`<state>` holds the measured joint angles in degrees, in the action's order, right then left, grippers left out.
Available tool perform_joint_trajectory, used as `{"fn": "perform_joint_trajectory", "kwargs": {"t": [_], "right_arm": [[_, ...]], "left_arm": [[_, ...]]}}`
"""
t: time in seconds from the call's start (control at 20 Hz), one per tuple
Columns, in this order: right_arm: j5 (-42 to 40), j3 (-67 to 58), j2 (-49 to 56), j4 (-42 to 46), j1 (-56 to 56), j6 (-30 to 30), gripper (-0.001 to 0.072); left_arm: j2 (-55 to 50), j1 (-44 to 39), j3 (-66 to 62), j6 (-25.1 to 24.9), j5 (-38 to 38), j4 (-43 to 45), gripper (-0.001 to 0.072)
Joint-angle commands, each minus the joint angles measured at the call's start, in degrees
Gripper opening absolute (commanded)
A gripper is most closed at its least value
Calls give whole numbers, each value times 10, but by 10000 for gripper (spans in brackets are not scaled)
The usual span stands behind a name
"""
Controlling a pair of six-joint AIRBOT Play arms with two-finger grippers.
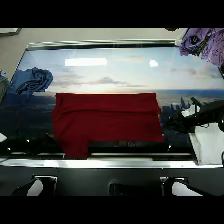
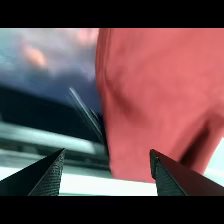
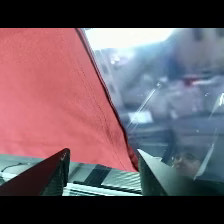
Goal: Fold the clothes and pants, and hang the long-sleeved shirts on hangers.
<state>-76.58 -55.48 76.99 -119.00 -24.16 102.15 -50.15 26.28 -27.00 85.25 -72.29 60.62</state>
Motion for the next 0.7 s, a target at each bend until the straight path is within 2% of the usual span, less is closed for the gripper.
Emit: {"fn": "perform_joint_trajectory", "kwargs": {"t": [0.0,0.35,0.55,0.65], "right_arm": [[19,21,-9,-10,-3,7,475],[28,21,-9,-14,-3,7,475],[32,21,-9,-14,-3,7,475],[32,21,-9,-14,-3,7,475]], "left_arm": [[33,4,80,-14,8,-61,598],[15,4,89,-16,59,-93,591],[-34,-8,89,-56,72,-125,590],[-63,-38,89,-58,88,-127,590]]}}
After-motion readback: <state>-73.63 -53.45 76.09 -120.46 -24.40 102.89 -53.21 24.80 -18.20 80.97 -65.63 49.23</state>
